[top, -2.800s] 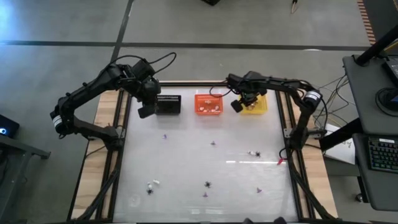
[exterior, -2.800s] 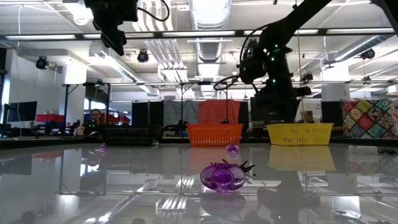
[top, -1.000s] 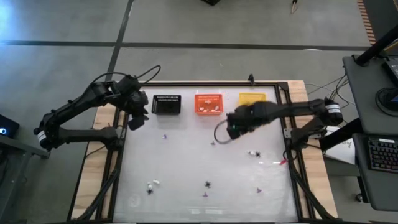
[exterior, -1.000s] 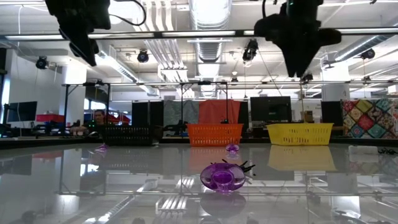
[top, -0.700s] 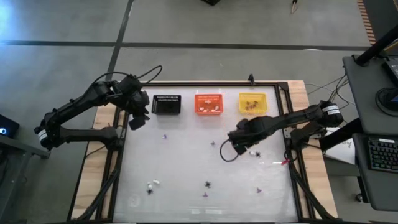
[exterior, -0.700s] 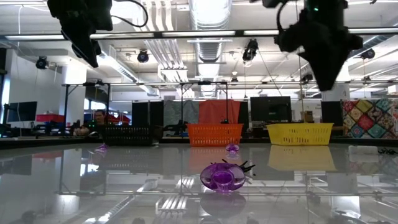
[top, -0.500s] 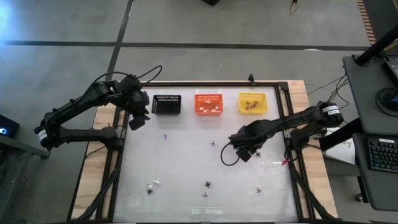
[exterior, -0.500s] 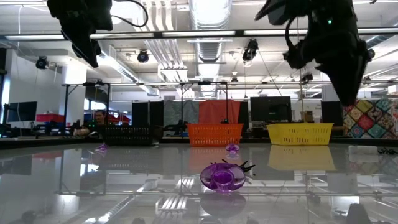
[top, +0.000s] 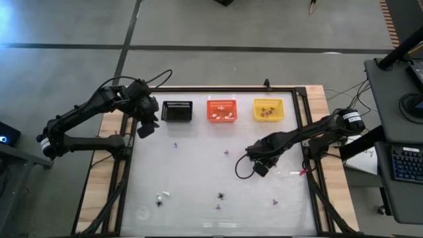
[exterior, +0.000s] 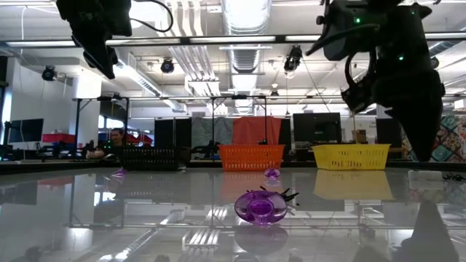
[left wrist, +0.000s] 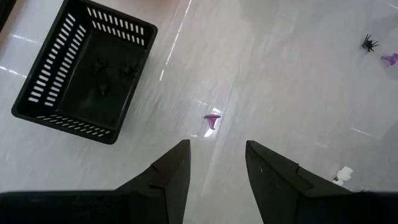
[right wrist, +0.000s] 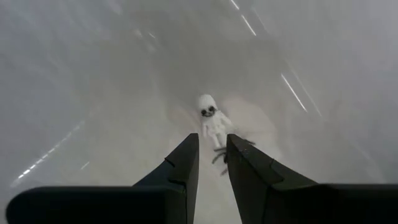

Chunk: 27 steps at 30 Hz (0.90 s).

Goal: Sort Halloween decoration
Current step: Put the skeleton toy into the orange bin

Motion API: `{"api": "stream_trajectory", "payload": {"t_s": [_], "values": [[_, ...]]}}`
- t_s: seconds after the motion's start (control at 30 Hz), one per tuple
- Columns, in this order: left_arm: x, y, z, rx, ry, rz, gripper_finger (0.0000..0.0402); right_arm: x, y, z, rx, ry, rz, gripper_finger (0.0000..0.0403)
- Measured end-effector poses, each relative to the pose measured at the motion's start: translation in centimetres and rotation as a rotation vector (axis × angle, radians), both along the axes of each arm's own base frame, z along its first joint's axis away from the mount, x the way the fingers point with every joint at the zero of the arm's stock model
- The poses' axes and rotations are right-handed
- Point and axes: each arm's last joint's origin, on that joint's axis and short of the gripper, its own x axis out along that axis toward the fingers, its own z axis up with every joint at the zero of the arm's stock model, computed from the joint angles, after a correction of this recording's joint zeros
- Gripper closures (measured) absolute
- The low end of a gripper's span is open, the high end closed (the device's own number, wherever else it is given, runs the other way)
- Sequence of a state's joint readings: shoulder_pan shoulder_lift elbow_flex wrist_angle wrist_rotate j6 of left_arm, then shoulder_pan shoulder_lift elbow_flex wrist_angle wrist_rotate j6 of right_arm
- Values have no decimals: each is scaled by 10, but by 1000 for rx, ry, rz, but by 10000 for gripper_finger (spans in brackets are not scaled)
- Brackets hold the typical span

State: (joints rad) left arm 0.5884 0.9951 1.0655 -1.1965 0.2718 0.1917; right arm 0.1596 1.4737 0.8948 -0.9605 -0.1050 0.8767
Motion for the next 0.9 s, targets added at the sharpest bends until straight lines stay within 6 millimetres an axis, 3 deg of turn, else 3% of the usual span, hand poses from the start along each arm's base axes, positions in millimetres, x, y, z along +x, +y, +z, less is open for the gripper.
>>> {"api": "stream_trajectory", "payload": {"t_s": [0.43,0.9], "values": [[1,1,1,7,-10,0,264,-8,-2,-22,-2,-24,-48,336],[4,3,3,49,-52,-22,264,-9,-4,-26,11,-11,-215,393]]}}
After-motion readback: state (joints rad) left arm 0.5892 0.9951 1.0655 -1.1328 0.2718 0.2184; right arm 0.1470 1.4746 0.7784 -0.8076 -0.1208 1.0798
